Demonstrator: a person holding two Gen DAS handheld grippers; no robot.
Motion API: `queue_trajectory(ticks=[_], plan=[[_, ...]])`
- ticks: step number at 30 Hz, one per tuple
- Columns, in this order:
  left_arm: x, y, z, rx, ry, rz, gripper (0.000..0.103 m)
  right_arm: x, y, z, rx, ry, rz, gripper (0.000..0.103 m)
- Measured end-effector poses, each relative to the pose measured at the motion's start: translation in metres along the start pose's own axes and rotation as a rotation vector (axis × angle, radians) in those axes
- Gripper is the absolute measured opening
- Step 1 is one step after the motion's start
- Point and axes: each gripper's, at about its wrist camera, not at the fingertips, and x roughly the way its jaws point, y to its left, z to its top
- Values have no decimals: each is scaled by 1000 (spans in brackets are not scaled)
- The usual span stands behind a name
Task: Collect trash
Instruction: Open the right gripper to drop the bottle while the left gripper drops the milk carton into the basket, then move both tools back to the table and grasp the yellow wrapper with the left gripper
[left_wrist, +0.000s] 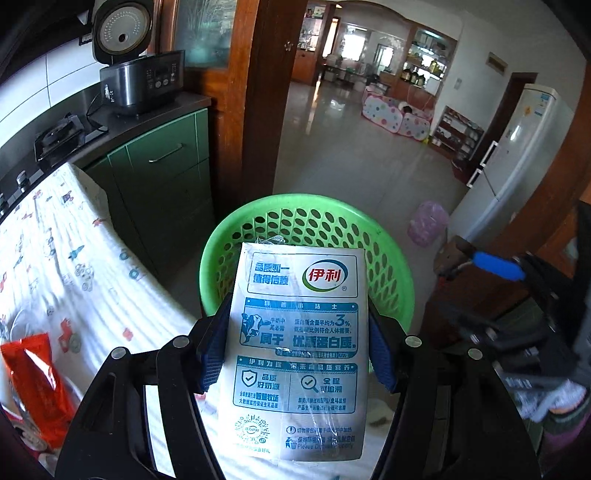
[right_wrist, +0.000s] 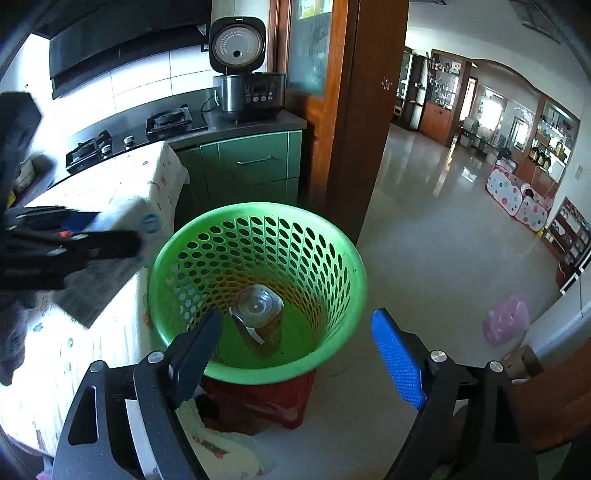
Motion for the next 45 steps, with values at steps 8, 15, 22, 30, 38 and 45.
queue_trajectory(ticks=[8, 15, 22, 30, 38, 45], plan=[[22, -4, 11, -33, 19, 8, 71, -8, 0, -10, -3, -12, 1, 82], [22, 3, 4, -67, 17, 15, 76, -11, 2, -16, -19, -5, -11, 82], [-14, 9, -10, -54, -33, 29, 76, -18, 11, -14, -30, -18, 6, 82], [-78, 19, -43, -66, -129, 55, 76, -36, 48, -12, -81, -47, 54, 82], [-147, 50, -91, -77, -219, 180, 76, -48, 107, -11, -147, -67, 142, 82], [-198, 101, -132, -169, -257, 270, 76, -51, 169, -9, -223, -63, 234, 82]])
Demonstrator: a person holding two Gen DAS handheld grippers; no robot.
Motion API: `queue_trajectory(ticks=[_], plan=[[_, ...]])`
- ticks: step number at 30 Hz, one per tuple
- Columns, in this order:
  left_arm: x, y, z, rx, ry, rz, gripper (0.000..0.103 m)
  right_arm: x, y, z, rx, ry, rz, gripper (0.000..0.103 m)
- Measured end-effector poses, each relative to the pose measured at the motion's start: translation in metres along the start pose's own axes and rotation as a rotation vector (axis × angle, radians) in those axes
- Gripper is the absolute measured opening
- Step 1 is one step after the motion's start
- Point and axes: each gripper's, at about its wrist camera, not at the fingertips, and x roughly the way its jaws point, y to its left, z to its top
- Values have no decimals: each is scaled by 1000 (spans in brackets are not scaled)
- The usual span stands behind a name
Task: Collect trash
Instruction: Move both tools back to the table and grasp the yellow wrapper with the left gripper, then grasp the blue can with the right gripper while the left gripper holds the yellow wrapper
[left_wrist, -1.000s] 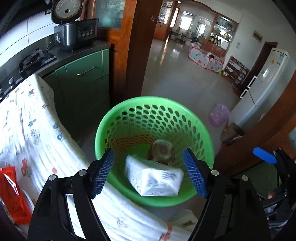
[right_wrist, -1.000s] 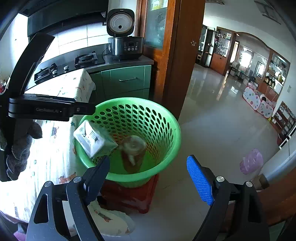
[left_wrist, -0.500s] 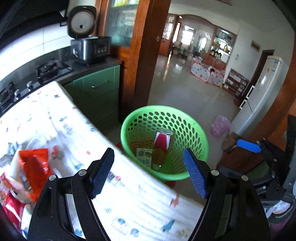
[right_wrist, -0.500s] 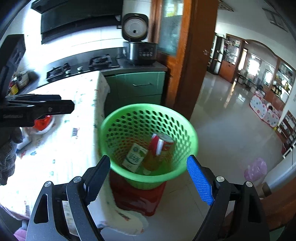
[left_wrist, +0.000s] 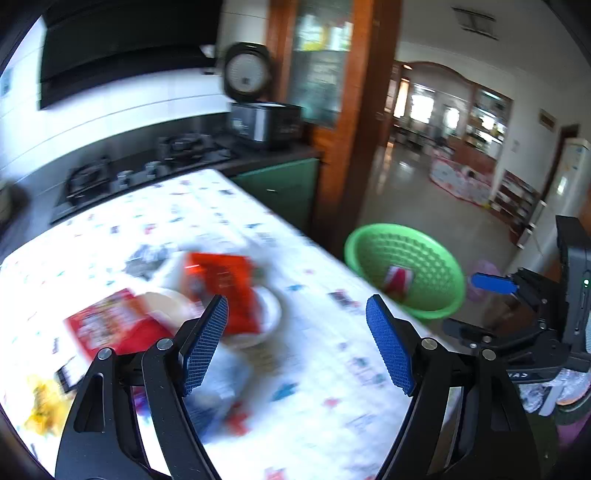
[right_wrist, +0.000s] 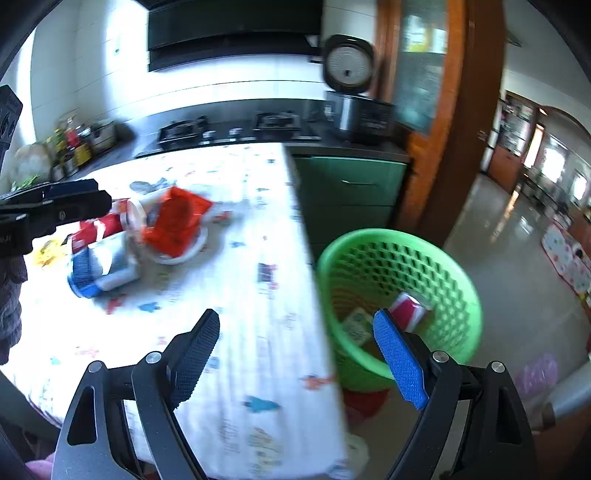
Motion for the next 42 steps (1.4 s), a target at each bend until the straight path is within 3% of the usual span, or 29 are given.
queue_trajectory(ticks=[10, 14, 18, 23, 30, 37, 42], plan=[[-55, 110, -38, -112, -4, 229, 76, 12, 74, 15, -98, 20, 114, 82], [-72, 156, -58, -124, 25, 365, 76, 15, 100, 22, -143, 26, 133, 83], [-84, 202, -79, -163, 81, 438, 76, 20, 116, 27, -169, 33, 142, 83], [-80, 240, -101, -184, 170, 450, 76, 28, 137, 33, -191, 58, 166, 83], [-50, 263, -122, -194, 268, 458, 76, 49, 155, 38, -164, 133, 210, 83], [-39, 278, -135, -223, 295, 414, 46, 66, 165, 43, -138, 188, 207, 84], [-40, 278, -136, -221, 275, 385, 39, 87, 168, 48, -24, 262, 236, 87]])
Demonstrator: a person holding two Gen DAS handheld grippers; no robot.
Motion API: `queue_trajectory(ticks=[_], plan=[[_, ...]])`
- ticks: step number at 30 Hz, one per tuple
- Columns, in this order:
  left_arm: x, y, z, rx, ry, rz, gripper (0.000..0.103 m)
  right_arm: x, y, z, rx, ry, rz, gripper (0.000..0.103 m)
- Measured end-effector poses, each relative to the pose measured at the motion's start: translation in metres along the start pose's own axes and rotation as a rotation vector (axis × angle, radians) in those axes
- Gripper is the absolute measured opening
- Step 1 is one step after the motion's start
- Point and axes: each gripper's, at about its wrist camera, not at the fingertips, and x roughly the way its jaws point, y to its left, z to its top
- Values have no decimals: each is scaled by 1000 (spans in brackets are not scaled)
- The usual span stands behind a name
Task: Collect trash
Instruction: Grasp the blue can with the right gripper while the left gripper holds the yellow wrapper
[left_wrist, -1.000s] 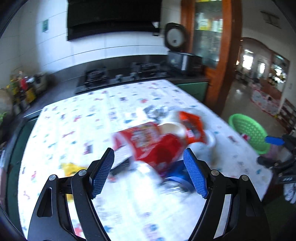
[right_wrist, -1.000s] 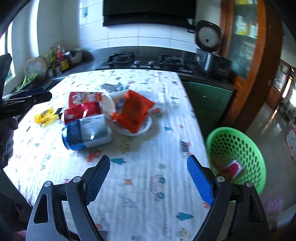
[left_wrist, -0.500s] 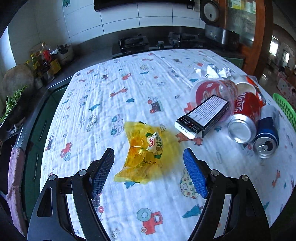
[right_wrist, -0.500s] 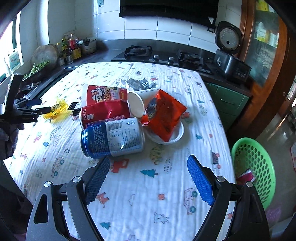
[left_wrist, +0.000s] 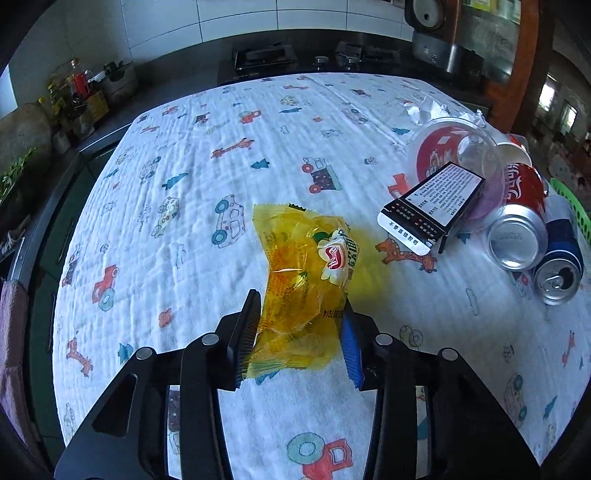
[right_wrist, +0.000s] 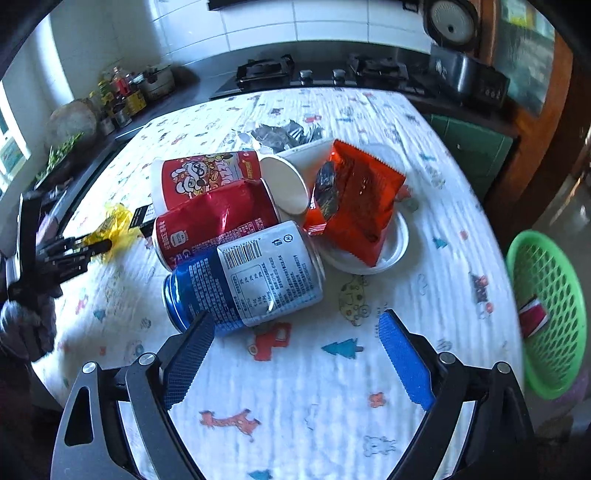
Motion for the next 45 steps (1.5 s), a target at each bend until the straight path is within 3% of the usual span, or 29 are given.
queue_trajectory(ticks=[17, 26, 30, 34, 45], plan=[[-12, 1, 0, 27, -68, -83, 37, 37, -10, 8, 576, 87, 234, 89], [-25, 2, -4, 33, -95, -98, 37, 60, -10, 9, 706, 112, 287, 87], [-35, 0, -3, 43, -116, -101, 37, 61, -16, 9, 715, 95, 290, 76], [-48, -6, -2, 57, -139, -107, 37, 59, -23, 5, 695, 94, 316, 75], [-92, -18, 2, 25, -215, -159, 37, 11, -28, -3, 447, 24, 288, 75]])
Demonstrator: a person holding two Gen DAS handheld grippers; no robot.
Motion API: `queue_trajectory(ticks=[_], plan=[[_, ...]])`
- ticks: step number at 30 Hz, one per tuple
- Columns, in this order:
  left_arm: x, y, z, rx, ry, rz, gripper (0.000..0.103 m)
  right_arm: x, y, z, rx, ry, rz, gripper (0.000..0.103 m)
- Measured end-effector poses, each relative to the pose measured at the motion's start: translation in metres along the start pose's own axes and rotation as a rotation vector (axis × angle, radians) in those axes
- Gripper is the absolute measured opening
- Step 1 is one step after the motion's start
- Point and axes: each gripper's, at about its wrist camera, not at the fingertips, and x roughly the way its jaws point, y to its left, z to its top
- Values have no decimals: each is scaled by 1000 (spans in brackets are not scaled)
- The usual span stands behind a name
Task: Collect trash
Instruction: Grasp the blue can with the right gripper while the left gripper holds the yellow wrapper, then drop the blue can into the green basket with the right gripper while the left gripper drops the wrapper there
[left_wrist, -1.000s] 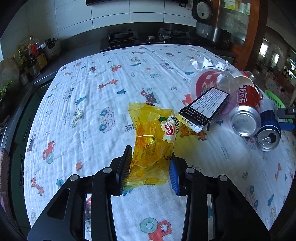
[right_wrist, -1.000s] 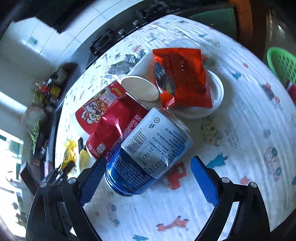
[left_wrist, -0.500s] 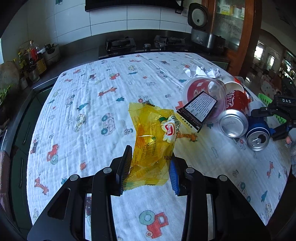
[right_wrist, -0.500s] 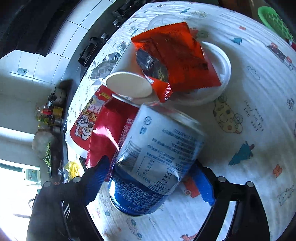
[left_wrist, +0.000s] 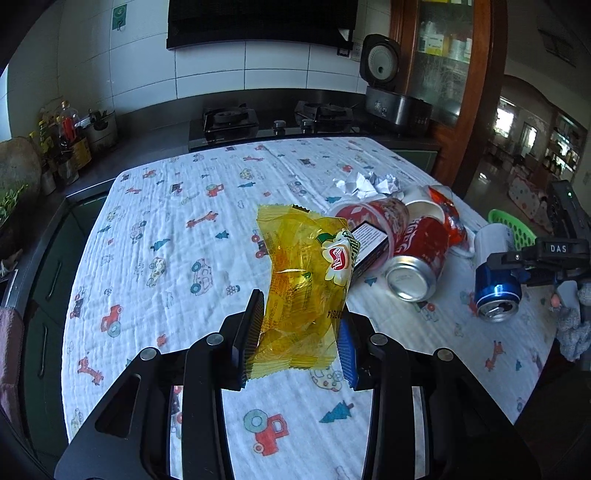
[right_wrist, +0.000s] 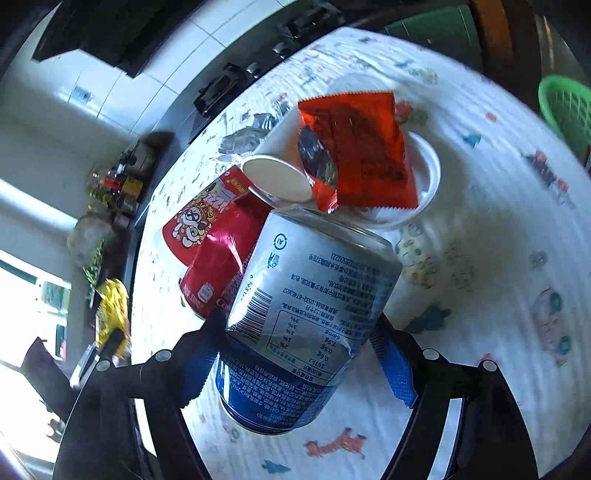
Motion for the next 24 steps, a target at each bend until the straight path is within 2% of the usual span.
queue_trajectory(ticks=[6, 10, 15, 24], plan=[[-11, -32, 11, 42, -25, -52, 37, -28, -11, 4, -89, -53, -34, 75], [-7, -62, 21, 75, -31, -105, 36, -48, -37, 11, -78, -83, -53, 75], [6, -106, 35, 123, -29, -175, 36, -81, -80, 24, -45, -141, -119, 75], [44, -196, 59, 189, -6, -294, 36, -142, -179, 57, 12, -258, -357, 75]])
